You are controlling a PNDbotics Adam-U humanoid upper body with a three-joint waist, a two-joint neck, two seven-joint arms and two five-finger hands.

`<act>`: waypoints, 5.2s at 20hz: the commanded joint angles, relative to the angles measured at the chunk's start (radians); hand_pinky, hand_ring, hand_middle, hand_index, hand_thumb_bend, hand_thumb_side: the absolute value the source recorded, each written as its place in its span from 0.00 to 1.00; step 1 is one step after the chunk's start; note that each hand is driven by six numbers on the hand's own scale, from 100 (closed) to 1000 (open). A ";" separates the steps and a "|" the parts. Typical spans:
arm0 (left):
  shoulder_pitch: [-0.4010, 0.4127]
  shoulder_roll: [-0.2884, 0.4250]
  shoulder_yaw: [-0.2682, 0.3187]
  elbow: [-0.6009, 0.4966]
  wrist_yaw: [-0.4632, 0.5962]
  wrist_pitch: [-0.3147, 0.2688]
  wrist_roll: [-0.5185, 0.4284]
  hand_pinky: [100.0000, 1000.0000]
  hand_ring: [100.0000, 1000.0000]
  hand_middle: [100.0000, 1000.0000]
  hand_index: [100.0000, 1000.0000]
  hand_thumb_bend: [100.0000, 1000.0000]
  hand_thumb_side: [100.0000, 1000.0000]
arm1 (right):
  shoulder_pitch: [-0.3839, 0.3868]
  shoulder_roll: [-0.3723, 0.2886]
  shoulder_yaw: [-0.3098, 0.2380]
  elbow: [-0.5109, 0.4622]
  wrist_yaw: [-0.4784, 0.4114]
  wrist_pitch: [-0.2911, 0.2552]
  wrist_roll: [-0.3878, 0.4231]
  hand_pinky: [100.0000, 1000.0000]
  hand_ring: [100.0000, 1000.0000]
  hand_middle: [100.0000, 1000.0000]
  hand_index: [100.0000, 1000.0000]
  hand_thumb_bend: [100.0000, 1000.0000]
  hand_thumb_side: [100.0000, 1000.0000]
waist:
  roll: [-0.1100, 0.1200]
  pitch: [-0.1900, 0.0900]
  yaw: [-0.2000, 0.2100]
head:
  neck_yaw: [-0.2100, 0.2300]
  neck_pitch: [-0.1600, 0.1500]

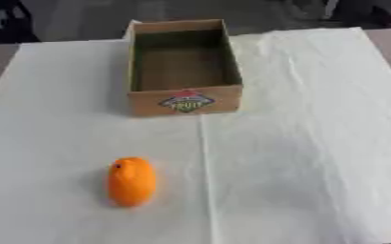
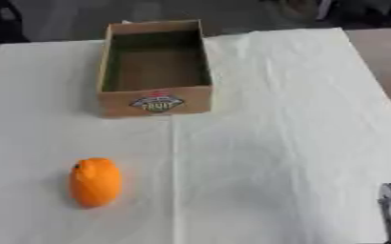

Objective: Pick up objects on the table and place them in the box.

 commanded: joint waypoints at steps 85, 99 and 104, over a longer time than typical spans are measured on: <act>-0.282 -0.446 -0.443 0.309 -0.629 -0.296 -0.410 0.58 0.70 0.59 0.86 0.71 0.68 | 0.014 -0.032 -0.012 -0.020 -0.002 0.023 -0.011 0.84 0.99 0.51 0.72 0.00 0.85 | 0.017 -0.053 0.007 | 0.011 0.021; -0.279 -0.449 -0.467 0.331 -0.635 -0.296 -0.410 0.51 0.61 0.47 0.73 0.59 0.71 | 0.013 -0.032 -0.012 -0.020 -0.003 0.018 -0.018 0.84 0.99 0.51 0.72 0.00 0.85 | 0.014 -0.051 0.007 | -0.001 0.039; -0.283 -0.449 -0.468 0.315 -0.637 -0.296 -0.410 0.45 0.56 0.42 0.68 0.49 0.72 | 0.013 -0.030 -0.011 -0.020 -0.003 0.018 -0.018 0.84 0.99 0.51 0.72 0.00 0.85 | 0.012 -0.050 0.006 | -0.001 0.041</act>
